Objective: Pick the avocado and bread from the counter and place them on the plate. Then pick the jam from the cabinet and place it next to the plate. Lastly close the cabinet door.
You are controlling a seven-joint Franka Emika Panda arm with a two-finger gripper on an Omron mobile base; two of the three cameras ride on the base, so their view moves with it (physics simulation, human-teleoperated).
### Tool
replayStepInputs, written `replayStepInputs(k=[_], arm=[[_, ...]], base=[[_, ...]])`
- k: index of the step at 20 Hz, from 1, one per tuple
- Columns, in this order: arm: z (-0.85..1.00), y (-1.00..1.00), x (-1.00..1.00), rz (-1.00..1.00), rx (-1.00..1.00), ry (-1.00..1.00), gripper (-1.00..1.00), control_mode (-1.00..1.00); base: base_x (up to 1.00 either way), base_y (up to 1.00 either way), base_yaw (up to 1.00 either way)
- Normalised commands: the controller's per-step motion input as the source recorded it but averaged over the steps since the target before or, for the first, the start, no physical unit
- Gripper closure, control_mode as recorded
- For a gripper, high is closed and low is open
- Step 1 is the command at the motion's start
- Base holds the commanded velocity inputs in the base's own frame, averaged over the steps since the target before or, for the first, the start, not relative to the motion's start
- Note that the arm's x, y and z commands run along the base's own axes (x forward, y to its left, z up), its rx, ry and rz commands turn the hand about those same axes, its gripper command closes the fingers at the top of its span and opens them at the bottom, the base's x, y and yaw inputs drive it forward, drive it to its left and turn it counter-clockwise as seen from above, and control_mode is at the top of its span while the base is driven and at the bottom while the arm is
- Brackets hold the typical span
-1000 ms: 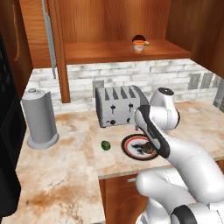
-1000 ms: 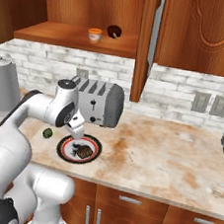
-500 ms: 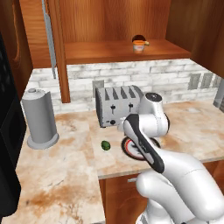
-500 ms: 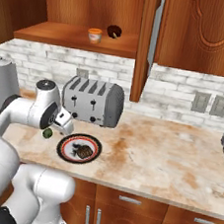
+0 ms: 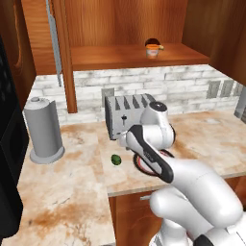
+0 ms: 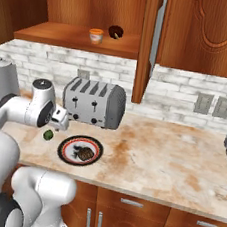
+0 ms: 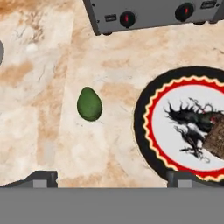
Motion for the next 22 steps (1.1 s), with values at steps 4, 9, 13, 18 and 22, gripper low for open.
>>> replayStepInputs(k=[4,9,13,18,22], arm=[[0.00,0.33,0.37,0.10,-0.03,0.00,-1.00,-1.00],[-0.14,0.28,0.30,0.08,-0.05,0.00,-1.00,-1.00],[-0.27,0.24,0.20,0.08,-0.05,0.00,-1.00,-1.00],[-0.33,0.10,0.27,0.09,-0.02,0.03,-1.00,-1.00],[-0.35,0.04,0.34,0.09,0.00,0.08,-1.00,-1.00]], base=[[0.00,0.00,0.00],[0.00,0.00,0.00],[0.00,0.00,0.00],[0.00,0.00,0.00],[0.00,0.00,0.00]])
